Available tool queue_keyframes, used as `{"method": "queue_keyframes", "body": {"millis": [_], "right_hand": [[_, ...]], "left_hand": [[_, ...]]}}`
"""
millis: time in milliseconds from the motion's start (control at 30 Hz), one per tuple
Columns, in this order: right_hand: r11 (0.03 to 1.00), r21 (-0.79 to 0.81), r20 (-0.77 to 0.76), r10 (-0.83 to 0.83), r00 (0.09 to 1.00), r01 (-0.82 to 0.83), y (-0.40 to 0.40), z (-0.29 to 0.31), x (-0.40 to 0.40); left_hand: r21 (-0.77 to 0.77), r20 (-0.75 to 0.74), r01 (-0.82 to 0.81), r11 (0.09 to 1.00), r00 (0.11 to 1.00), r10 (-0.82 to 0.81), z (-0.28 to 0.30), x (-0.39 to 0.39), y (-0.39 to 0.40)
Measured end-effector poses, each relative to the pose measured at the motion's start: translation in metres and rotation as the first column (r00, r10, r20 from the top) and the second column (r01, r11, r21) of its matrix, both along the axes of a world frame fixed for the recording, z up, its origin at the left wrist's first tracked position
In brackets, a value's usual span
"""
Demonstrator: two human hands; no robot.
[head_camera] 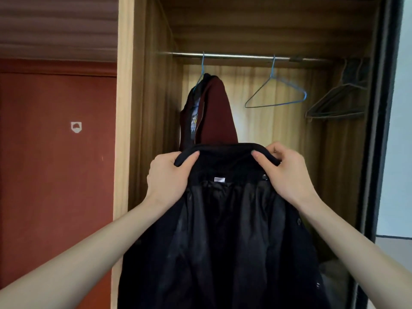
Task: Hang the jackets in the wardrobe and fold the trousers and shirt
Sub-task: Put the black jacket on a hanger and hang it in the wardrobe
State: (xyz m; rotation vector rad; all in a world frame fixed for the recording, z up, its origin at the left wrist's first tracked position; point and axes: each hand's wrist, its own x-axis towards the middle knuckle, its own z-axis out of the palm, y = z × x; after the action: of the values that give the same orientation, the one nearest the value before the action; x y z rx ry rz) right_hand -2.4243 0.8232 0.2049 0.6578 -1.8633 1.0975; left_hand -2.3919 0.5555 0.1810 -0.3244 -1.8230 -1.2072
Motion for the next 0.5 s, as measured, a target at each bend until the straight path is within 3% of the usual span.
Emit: {"method": "queue_keyframes", "body": {"millis": [300, 367, 500], "right_hand": [[0.996, 0.053, -0.032, -0.070, 0.997, 0.072, 0.073, 0.042, -0.077], [0.995, 0.042, -0.039, -0.091, 0.995, 0.092, 0.086, 0.047, -0.093], [0.991, -0.006, -0.029, -0.131, 0.991, 0.131, 0.101, 0.061, -0.120]], "left_hand": [[-0.005, -0.082, 0.065, 0.998, 0.994, -0.066, 0.061, -0.080, 0.072], [-0.079, -0.111, 0.050, 0.996, 0.992, -0.059, 0.069, -0.092, 0.081], [-0.329, -0.190, -0.132, 0.935, 0.979, 0.072, 0.087, -0.107, 0.097]]}}
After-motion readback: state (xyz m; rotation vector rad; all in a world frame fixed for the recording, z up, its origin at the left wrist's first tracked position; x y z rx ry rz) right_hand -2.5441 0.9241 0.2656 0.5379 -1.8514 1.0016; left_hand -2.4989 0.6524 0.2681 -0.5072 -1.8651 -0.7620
